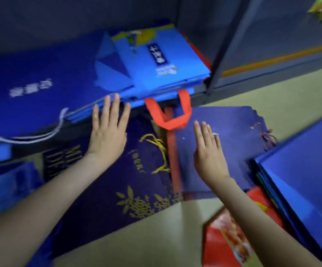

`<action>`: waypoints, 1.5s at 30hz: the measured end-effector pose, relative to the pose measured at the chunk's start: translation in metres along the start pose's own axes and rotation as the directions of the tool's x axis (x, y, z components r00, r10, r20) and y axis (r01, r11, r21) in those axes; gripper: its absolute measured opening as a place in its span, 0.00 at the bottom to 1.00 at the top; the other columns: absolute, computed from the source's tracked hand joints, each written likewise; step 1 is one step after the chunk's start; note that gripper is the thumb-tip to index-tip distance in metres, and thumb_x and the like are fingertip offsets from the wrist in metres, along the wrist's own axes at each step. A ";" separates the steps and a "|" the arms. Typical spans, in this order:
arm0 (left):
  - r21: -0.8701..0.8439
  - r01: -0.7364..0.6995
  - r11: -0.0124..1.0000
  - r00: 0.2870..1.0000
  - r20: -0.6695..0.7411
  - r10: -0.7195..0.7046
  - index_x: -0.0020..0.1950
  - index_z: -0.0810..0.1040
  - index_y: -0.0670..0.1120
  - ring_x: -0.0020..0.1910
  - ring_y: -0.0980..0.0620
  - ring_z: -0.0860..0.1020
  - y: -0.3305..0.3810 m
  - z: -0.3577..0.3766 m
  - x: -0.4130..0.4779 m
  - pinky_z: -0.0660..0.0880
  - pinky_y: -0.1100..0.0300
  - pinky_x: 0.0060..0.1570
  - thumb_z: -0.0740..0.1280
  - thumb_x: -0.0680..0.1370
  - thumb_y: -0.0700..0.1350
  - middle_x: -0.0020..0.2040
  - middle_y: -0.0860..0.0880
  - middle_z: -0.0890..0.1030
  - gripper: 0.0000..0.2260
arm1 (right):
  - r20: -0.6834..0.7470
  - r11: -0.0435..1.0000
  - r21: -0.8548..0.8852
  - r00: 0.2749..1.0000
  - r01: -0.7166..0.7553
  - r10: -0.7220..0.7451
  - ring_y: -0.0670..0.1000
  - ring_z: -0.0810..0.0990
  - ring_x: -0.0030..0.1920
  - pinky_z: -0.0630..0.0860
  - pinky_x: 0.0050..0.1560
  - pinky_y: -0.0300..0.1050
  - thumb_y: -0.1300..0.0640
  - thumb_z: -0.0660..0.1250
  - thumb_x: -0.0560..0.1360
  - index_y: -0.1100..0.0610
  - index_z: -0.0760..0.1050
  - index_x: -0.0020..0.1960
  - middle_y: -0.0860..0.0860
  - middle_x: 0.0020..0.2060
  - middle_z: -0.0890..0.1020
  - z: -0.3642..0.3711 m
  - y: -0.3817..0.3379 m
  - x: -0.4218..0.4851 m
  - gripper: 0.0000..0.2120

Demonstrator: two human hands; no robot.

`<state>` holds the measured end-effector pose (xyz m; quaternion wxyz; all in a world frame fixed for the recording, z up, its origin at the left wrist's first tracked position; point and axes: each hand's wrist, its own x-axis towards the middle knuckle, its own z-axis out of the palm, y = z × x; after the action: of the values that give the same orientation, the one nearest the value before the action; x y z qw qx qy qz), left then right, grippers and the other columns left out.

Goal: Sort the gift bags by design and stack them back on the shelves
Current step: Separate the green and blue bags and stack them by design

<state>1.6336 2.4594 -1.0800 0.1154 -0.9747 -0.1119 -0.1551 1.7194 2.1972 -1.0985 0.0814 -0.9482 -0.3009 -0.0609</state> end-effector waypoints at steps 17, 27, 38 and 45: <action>0.105 -0.009 0.994 1.000 -0.021 0.011 0.52 0.79 0.36 0.33 0.44 0.79 -0.132 -0.019 -0.038 0.77 0.56 0.35 0.63 0.71 0.36 0.39 0.42 0.82 0.12 | -0.059 0.900 0.010 0.899 0.436 -0.434 0.60 0.56 0.75 0.50 0.72 0.60 0.64 0.69 0.68 0.60 0.55 0.77 0.61 0.75 0.60 -0.051 -0.197 0.079 0.41; -0.092 -0.167 0.982 0.950 -0.281 0.135 0.59 0.78 0.37 0.54 0.44 0.81 -0.096 -0.103 -0.088 0.77 0.53 0.54 0.69 0.75 0.42 0.56 0.40 0.81 0.15 | 0.177 0.843 -0.325 0.903 0.430 -0.392 0.63 0.67 0.70 0.62 0.70 0.55 0.63 0.62 0.77 0.59 0.52 0.78 0.60 0.71 0.68 -0.109 -0.217 0.052 0.33; -0.035 -0.288 0.957 0.892 -0.374 0.255 0.50 0.83 0.36 0.45 0.46 0.84 -0.023 -0.178 -0.101 0.79 0.56 0.47 0.56 0.74 0.34 0.46 0.40 0.84 0.16 | -0.217 0.870 -0.442 0.915 0.220 -0.341 0.66 0.82 0.51 0.79 0.50 0.59 0.66 0.48 0.76 0.66 0.75 0.64 0.62 0.53 0.82 -0.177 -0.101 -0.057 0.23; -0.153 -0.435 0.887 0.849 -0.397 0.348 0.63 0.77 0.37 0.56 0.41 0.80 0.060 -0.180 -0.112 0.77 0.50 0.56 0.52 0.77 0.36 0.58 0.38 0.80 0.19 | -0.209 0.926 -0.375 0.970 0.039 -0.125 0.66 0.80 0.54 0.77 0.55 0.62 0.66 0.51 0.74 0.65 0.71 0.67 0.62 0.55 0.81 -0.179 0.004 -0.137 0.23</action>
<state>1.4956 2.3356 -0.9613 0.0460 -0.9384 0.1328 -0.3156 1.5982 2.0827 -0.9458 -0.0663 -0.9198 -0.3123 -0.2283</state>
